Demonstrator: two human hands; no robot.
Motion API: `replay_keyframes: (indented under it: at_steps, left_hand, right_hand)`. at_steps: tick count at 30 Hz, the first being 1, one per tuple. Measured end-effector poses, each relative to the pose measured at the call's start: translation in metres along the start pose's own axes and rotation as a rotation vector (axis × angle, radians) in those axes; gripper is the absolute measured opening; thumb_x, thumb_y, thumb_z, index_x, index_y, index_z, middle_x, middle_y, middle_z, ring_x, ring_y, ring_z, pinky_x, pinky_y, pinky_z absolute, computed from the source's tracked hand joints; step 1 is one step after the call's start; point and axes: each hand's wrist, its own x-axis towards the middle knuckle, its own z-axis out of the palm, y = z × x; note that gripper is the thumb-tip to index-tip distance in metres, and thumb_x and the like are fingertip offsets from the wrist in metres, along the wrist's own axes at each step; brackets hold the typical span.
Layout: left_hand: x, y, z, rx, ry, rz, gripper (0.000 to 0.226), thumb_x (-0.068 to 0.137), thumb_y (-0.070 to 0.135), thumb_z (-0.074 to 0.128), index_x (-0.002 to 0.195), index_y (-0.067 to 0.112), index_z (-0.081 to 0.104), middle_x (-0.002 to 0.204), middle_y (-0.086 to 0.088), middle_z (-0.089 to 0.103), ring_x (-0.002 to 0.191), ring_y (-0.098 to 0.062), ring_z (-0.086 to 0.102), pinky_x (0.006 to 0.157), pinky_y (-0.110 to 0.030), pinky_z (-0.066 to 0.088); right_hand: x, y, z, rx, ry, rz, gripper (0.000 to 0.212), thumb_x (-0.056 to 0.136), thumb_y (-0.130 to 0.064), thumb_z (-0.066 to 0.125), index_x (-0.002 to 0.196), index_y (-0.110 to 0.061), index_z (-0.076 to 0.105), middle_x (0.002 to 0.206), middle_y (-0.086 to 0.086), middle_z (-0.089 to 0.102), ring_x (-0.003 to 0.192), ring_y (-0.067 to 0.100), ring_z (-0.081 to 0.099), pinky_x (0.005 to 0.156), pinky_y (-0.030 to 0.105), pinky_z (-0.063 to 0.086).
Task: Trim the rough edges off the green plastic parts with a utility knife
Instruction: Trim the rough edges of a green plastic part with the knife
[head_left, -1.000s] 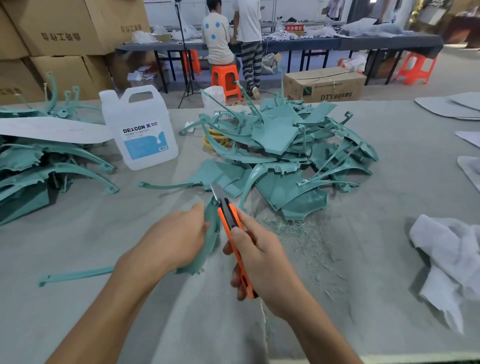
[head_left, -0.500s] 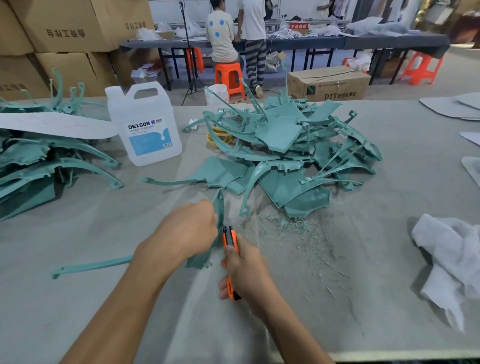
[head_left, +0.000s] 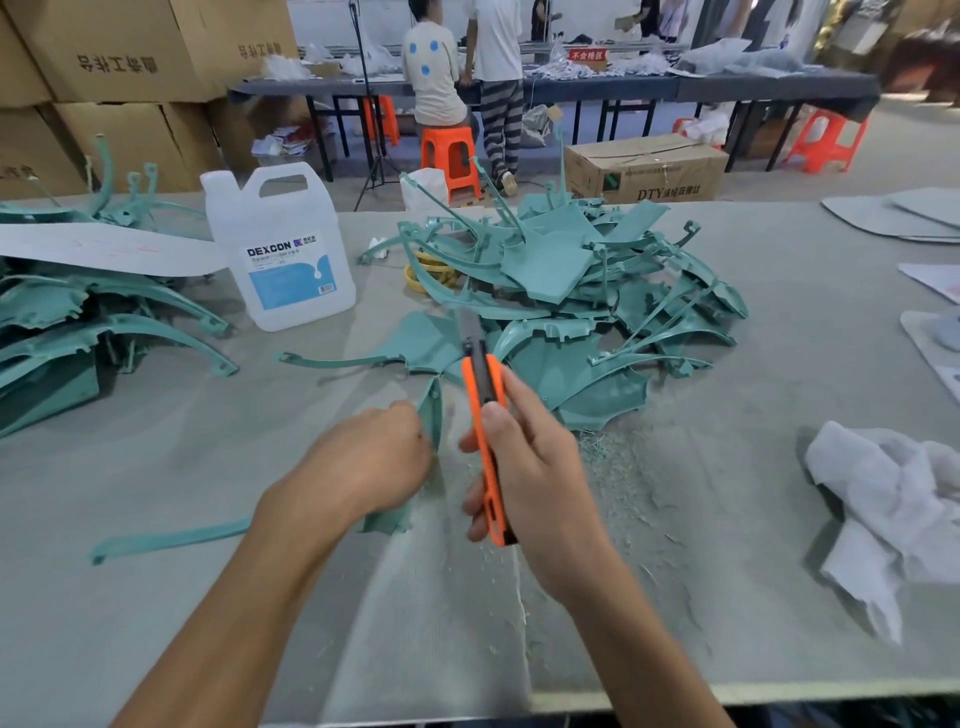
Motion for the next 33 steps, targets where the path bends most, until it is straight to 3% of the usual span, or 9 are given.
replay_keyframes:
  at_steps: [4,8,13,16,20,23,27,30,33]
  left_hand:
    - [-0.005,-0.021,-0.006,-0.221,-0.009,0.038,0.026,0.104,0.031,0.039,0.091,0.013,0.053,0.096,-0.017,0.068,0.083,-0.036,0.068,0.072,-0.041,0.056]
    - [-0.016,-0.040,-0.021,-0.746,0.023,0.137,0.019,0.104,0.027,0.051,0.098,0.019,0.067,0.076,-0.004,0.072,0.058,-0.020,0.067,0.044,-0.032,0.050]
    - [-0.016,-0.050,-0.028,-1.048,-0.145,0.196,0.021,0.095,0.034,0.064,0.109,0.020,0.071,0.089,-0.013,0.076,0.065,-0.029,0.068,0.054,-0.035,0.055]
    - [-0.008,-0.052,-0.016,-0.934,-0.149,0.170,0.030,0.092,0.040,0.066,0.117,0.023,0.065,0.092,-0.008,0.077,0.074,-0.025,0.070,0.066,-0.041,0.055]
    - [-0.005,-0.050,0.005,-0.417,0.326,0.164,0.054,0.083,0.070,0.060,0.127,0.041,0.051,0.110,0.019,0.062,0.104,-0.009,0.060,0.094,-0.036,0.048]
    - [-0.021,-0.041,0.025,-0.389,0.090,0.381,0.090,0.063,0.100,0.043,0.142,0.055,0.038,0.155,0.026,0.034,0.143,0.001,0.028,0.117,-0.032,0.022]
    - [-0.028,-0.027,0.051,0.100,0.111,0.335,0.116,0.053,0.107,0.023,0.154,0.049,0.019,0.167,0.017,0.006,0.153,-0.007,-0.004,0.121,-0.043,-0.009]
    - [-0.030,-0.017,0.059,0.205,0.105,0.336,0.118,0.055,0.104,0.026,0.157,0.044,0.014,0.168,0.010,0.007,0.154,-0.016,0.000,0.121,-0.050,-0.005]
    - [-0.028,-0.017,0.066,0.261,0.180,0.351,0.081,0.085,0.080,0.039,0.155,0.044,0.020,0.163,0.015,0.026,0.149,-0.014,0.024,0.118,-0.044,0.017]
  right_hand:
    - [-0.004,0.018,-0.020,-0.083,0.151,0.105,0.041,0.107,-0.026,0.044,0.141,-0.050,0.047,0.095,0.006,0.065,0.053,0.019,0.060,0.047,0.035,0.054]
    - [-0.009,0.037,-0.032,-0.048,0.266,0.154,0.031,0.098,-0.043,0.061,0.126,-0.030,0.058,0.081,0.003,0.062,0.053,0.015,0.053,0.046,0.032,0.049]
    - [-0.003,0.032,-0.036,0.065,0.225,0.218,0.046,0.081,-0.046,0.082,0.112,-0.022,0.057,0.075,-0.005,0.063,0.060,0.015,0.060,0.048,0.028,0.047]
    - [-0.002,0.029,-0.033,0.174,0.166,0.248,0.031,0.088,-0.023,0.079,0.109,-0.014,0.058,0.083,0.002,0.069,0.060,0.020,0.065,0.043,0.027,0.045]
    - [0.001,0.035,-0.031,0.237,0.238,0.304,0.027,0.090,-0.008,0.073,0.104,-0.011,0.050,0.078,0.009,0.061,0.051,0.018,0.058,0.039,0.026,0.044]
    - [0.006,0.045,-0.031,0.261,0.281,0.347,0.027,0.091,-0.007,0.073,0.101,-0.010,0.048,0.070,0.004,0.060,0.049,0.017,0.058,0.040,0.025,0.045]
    - [0.009,0.060,-0.037,0.177,0.283,0.395,0.028,0.091,-0.005,0.071,0.101,-0.011,0.046,0.061,0.000,0.058,0.049,0.016,0.059,0.041,0.025,0.046]
    - [0.009,0.064,-0.046,0.196,0.294,0.425,0.029,0.090,-0.003,0.071,0.099,-0.010,0.045,0.059,0.001,0.057,0.050,0.017,0.057,0.041,0.025,0.046]
    - [0.006,0.058,-0.054,0.168,0.260,0.418,0.027,0.093,-0.013,0.072,0.103,-0.008,0.047,0.065,0.003,0.065,0.052,0.018,0.060,0.042,0.025,0.047]
